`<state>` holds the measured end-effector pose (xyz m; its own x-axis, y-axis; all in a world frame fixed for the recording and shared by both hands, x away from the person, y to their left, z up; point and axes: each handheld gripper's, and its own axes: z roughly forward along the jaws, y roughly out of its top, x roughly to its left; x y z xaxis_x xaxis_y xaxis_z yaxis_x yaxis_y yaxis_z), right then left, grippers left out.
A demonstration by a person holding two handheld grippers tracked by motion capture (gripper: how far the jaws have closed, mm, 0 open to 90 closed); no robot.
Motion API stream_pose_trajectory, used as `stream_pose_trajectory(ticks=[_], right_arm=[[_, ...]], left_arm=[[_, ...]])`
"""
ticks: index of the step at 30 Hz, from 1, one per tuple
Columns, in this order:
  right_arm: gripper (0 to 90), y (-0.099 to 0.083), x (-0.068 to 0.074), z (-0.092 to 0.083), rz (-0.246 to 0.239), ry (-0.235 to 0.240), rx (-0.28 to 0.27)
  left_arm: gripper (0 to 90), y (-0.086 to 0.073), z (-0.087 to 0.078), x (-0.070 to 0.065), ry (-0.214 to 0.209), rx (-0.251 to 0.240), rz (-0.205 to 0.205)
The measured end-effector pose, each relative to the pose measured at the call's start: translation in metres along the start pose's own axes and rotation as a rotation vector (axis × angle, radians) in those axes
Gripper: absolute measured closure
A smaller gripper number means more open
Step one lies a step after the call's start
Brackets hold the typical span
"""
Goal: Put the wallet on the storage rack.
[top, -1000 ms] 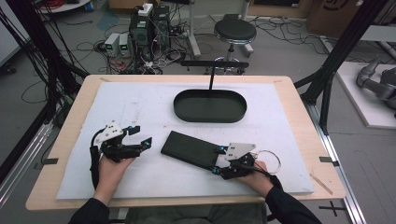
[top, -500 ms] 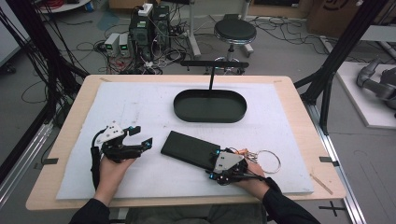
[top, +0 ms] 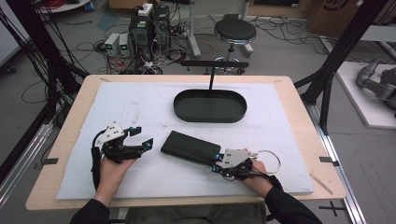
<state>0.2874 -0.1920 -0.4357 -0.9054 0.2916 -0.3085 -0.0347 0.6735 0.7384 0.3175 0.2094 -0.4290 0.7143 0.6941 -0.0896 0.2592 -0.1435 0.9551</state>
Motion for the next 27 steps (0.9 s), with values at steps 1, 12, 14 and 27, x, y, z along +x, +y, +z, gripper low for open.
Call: stream_pose_trajectory(ticks=[1, 12, 14, 27], right_arm=[[79.9, 0.0, -0.007, -0.007, 0.044, -0.001, -0.04], [80.4, -0.005, -0.026, -0.025, 0.217, 0.027, -0.139], [80.4, -0.005, -0.027, -0.025, 0.227, 0.027, -0.143], [80.0, -0.013, -0.038, -0.036, 0.325, 0.024, -0.169]], left_arm=[[26.7, 0.0, 0.0, 0.0, -0.002, -0.003, 0.001], [26.7, 0.003, 0.014, -0.01, -0.073, -0.018, 0.042], [26.7, 0.004, 0.018, -0.012, -0.081, -0.013, 0.061], [30.8, 0.017, 0.066, -0.029, -0.173, 0.055, 0.277]])
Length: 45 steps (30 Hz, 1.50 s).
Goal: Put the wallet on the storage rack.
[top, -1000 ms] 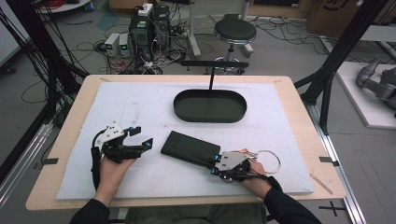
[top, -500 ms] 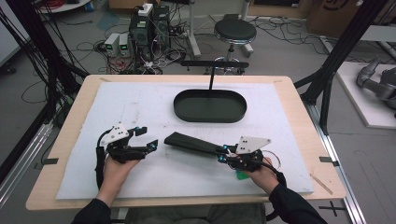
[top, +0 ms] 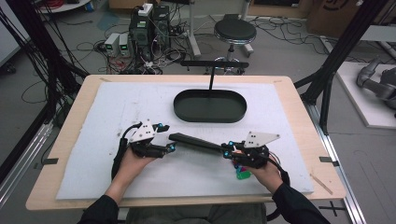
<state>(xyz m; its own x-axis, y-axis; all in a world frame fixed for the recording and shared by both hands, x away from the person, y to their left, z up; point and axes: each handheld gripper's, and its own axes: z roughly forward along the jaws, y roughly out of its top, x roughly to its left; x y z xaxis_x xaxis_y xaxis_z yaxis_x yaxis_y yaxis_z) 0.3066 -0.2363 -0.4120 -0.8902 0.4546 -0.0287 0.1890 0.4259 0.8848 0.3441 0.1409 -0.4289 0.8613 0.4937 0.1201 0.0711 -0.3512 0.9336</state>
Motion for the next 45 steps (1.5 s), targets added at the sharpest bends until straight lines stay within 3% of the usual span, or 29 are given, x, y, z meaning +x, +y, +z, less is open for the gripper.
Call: stream_pose_trajectory(ticks=[5, 9, 10, 13, 18, 24, 28, 32, 35, 37, 39, 40, 43, 45], right_arm=[[79.7, -0.001, -0.003, -0.002, 0.022, -0.001, -0.004], [78.9, -0.001, -0.005, -0.003, 0.047, 0.002, -0.012], [78.4, -0.001, -0.007, -0.003, 0.056, 0.002, -0.018], [77.4, -0.001, -0.009, -0.004, 0.068, 0.003, -0.021], [70.5, -0.002, -0.014, -0.006, 0.102, -0.013, -0.037], [51.5, -0.005, -0.023, -0.003, 0.136, -0.029, -0.034], [47.1, -0.006, -0.026, 0.005, 0.128, -0.049, -0.009], [57.7, -0.005, -0.029, 0.007, 0.117, -0.044, 0.003], [63.4, -0.003, -0.029, 0.008, 0.106, -0.014, 0.018], [69.3, -0.002, -0.03, 0.008, 0.089, 0.014, 0.023], [73.0, -0.001, -0.029, 0.01, 0.073, 0.041, 0.019], [73.8, -0.001, -0.029, 0.01, 0.075, 0.058, 0.021], [74.6, -0.001, -0.031, 0.01, 0.072, 0.085, 0.025], [75.0, 0.0, -0.031, 0.009, 0.057, 0.103, 0.027]], left_arm=[[34.0, -0.001, 0.008, 0.004, -0.026, 0.007, 0.016], [43.9, -0.002, 0.011, 0.006, -0.056, -0.01, 0.025], [50.2, -0.002, 0.011, 0.006, -0.062, -0.012, 0.03], [53.7, -0.001, 0.011, 0.006, -0.052, -0.006, 0.035], [68.4, 0.002, 0.007, 0.006, -0.049, -0.007, 0.044], [74.5, 0.006, 0.003, 0.005, -0.095, -0.023, -0.006], [76.2, 0.011, -0.005, 0.001, -0.182, -0.082, -0.067], [76.3, 0.011, -0.015, -0.009, -0.225, -0.102, -0.053], [74.4, 0.002, -0.018, -0.011, -0.202, -0.086, -0.025], [66.8, -0.003, -0.016, -0.008, -0.172, -0.048, -0.034], [49.9, -0.005, -0.011, -0.006, -0.141, -0.033, -0.043], [44.0, -0.006, -0.008, -0.005, -0.145, -0.036, -0.05], [42.8, -0.006, -0.001, -0.005, -0.155, -0.031, -0.028], [40.0, -0.006, 0.004, -0.004, -0.158, -0.027, -0.038]])
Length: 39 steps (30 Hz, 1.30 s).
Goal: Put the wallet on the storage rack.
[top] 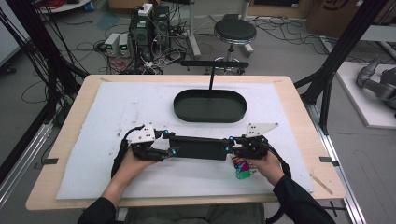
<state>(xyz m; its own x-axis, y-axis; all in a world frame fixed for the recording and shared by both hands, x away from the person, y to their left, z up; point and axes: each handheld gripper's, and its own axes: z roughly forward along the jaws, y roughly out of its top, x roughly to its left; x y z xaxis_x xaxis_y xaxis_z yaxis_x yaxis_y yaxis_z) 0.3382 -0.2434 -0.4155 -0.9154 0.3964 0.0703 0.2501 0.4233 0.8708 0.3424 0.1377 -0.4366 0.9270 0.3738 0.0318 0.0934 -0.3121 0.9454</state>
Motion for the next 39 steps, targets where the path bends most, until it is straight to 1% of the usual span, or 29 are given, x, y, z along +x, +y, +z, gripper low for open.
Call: stream_pose_trajectory(ticks=[2, 3, 4, 5, 6, 7, 8, 10, 12, 13, 15, 16, 18, 19, 20, 24, 25, 26, 28, 30, 33, 34, 36, 37, 39], right_arm=[[75.1, 0.0, -0.001, -0.001, -0.013, 0.019, 0.004], [75.0, 0.0, -0.001, -0.001, -0.016, 0.025, 0.007], [74.8, 0.0, -0.001, -0.001, -0.017, 0.029, 0.011], [74.1, 0.0, -0.001, -0.001, -0.014, 0.023, 0.014], [73.3, 0.0, -0.001, -0.002, -0.017, 0.017, 0.013], [72.0, 0.0, -0.001, -0.002, -0.018, 0.012, 0.014], [71.0, 0.0, 0.0, -0.002, -0.02, 0.003, 0.016], [66.8, 0.0, 0.001, -0.002, -0.02, -0.011, 0.014], [61.6, 0.0, 0.0, -0.005, -0.012, -0.026, 0.007], [59.3, 0.001, 0.0, -0.006, -0.008, -0.036, -0.004], [57.9, 0.001, -0.001, -0.011, -0.001, -0.054, -0.029], [55.6, 0.001, -0.002, -0.014, -0.001, -0.068, -0.043], [53.0, 0.0, -0.003, -0.02, 0.011, -0.1, -0.068], [50.7, 0.0, -0.004, -0.023, 0.01, -0.12, -0.08], [48.6, -0.001, -0.005, -0.027, 0.015, -0.159, -0.102], [44.5, -0.008, -0.012, -0.041, 0.066, -0.283, -0.155], [43.6, -0.01, -0.014, -0.044, 0.083, -0.31, -0.16], [43.0, -0.012, -0.016, -0.046, 0.096, -0.334, -0.166], [42.3, -0.014, -0.02, -0.052, 0.128, -0.373, -0.171], [41.5, -0.017, -0.024, -0.057, 0.151, -0.416, -0.183], [40.5, -0.02, -0.028, -0.063, 0.184, -0.463, -0.187], [40.4, -0.021, -0.029, -0.065, 0.191, -0.466, -0.19], [40.7, -0.022, -0.029, -0.067, 0.193, -0.477, -0.187], [40.9, -0.023, -0.03, -0.067, 0.187, -0.481, -0.187], [41.1, -0.025, -0.03, -0.068, 0.192, -0.487, -0.185]], left_arm=[[40.5, 0.0, 0.004, 0.001, -0.026, 0.01, -0.015], [43.2, 0.0, 0.005, 0.002, -0.049, 0.012, -0.019], [49.8, 0.0, 0.005, 0.002, -0.059, 0.017, -0.013], [57.4, 0.0, 0.004, 0.002, -0.063, 0.016, -0.01], [61.9, 0.0, 0.003, 0.003, -0.072, 0.017, -0.01], [64.8, 0.0, 0.002, 0.003, -0.082, 0.017, -0.02], [67.2, 0.001, 0.002, 0.003, -0.083, 0.023, -0.018], [70.6, 0.003, 0.002, 0.002, -0.099, 0.01, -0.019], [72.8, 0.007, 0.002, 0.0, -0.105, 0.01, -0.014], [73.3, 0.009, 0.002, -0.001, -0.105, 0.005, -0.016], [73.9, 0.011, 0.002, -0.002, -0.098, 0.005, -0.005], [74.0, 0.011, 0.002, -0.002, -0.098, 0.0, -0.015], [74.2, 0.012, 0.002, -0.002, -0.093, 0.001, -0.008], [74.2, 0.013, 0.002, -0.002, -0.089, 0.002, -0.003], [74.3, 0.014, 0.001, -0.003, -0.084, 0.0, 0.0], [74.3, 0.018, 0.0, -0.003, -0.059, -0.008, 0.01], [74.4, 0.019, 0.0, -0.003, -0.052, -0.019, 0.006], [74.3, 0.021, -0.001, -0.002, -0.047, -0.021, 0.012], [74.4, 0.025, -0.002, -0.001, -0.034, -0.036, 0.003], [74.4, 0.028, -0.002, 0.0, -0.024, -0.041, 0.005], [74.4, 0.035, -0.002, 0.002, -0.009, -0.053, 0.009], [74.4, 0.037, -0.001, 0.002, -0.001, -0.061, 0.006], [74.4, 0.042, 0.002, 0.004, 0.009, -0.067, 0.011], [74.4, 0.045, 0.003, 0.005, 0.017, -0.071, 0.01], [74.4, 0.049, 0.006, 0.008, 0.033, -0.083, 0.006]])
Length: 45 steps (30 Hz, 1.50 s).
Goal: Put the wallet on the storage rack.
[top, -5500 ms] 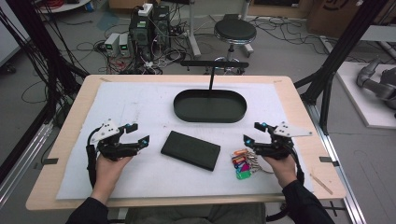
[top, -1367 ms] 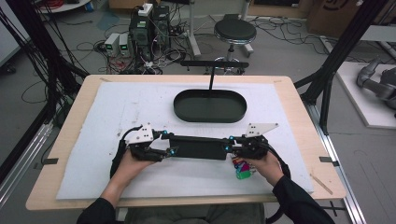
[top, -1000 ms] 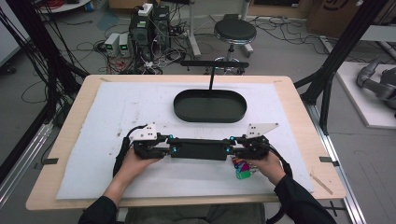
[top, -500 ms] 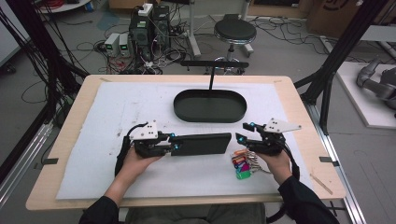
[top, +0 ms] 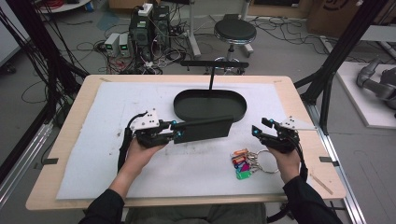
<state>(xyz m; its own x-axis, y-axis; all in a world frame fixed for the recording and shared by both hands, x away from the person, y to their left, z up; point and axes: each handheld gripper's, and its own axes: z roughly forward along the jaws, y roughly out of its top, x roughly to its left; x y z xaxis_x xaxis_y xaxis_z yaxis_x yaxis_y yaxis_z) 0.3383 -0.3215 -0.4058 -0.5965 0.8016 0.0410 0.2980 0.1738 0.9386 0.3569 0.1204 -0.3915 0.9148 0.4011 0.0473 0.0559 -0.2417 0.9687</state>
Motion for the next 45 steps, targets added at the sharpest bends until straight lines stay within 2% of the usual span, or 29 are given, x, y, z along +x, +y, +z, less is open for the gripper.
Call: stream_pose_trajectory(ticks=[8, 13, 19, 21, 25, 31, 39, 45], right_arm=[[41.1, -0.002, -0.007, -0.004, 0.022, -0.038, -0.013], [41.1, -0.004, -0.011, -0.006, 0.042, -0.059, -0.02], [41.1, -0.004, -0.013, -0.008, 0.051, -0.072, -0.03], [41.1, -0.004, -0.013, -0.008, 0.053, -0.072, -0.029], [41.1, -0.004, -0.014, -0.007, 0.053, -0.076, -0.033], [41.1, -0.004, -0.015, -0.008, 0.059, -0.083, -0.043], [41.1, -0.004, -0.016, -0.008, 0.066, -0.082, -0.04], [41.1, -0.004, -0.016, -0.007, 0.062, -0.087, -0.042]], left_arm=[[74.4, 0.014, 0.015, 0.016, 0.045, -0.046, -0.006], [74.4, 0.022, 0.026, 0.024, 0.086, -0.041, 0.007], [74.4, 0.028, 0.04, 0.036, 0.109, -0.032, 0.01], [74.4, 0.029, 0.045, 0.04, 0.122, -0.037, 0.02], [74.3, 0.028, 0.055, 0.049, 0.137, -0.04, 0.003], [74.4, 0.026, 0.071, 0.059, 0.152, -0.055, 0.003], [74.3, 0.015, 0.086, 0.07, 0.169, -0.091, -0.03], [74.3, 0.008, 0.095, 0.077, 0.183, -0.08, -0.043]])
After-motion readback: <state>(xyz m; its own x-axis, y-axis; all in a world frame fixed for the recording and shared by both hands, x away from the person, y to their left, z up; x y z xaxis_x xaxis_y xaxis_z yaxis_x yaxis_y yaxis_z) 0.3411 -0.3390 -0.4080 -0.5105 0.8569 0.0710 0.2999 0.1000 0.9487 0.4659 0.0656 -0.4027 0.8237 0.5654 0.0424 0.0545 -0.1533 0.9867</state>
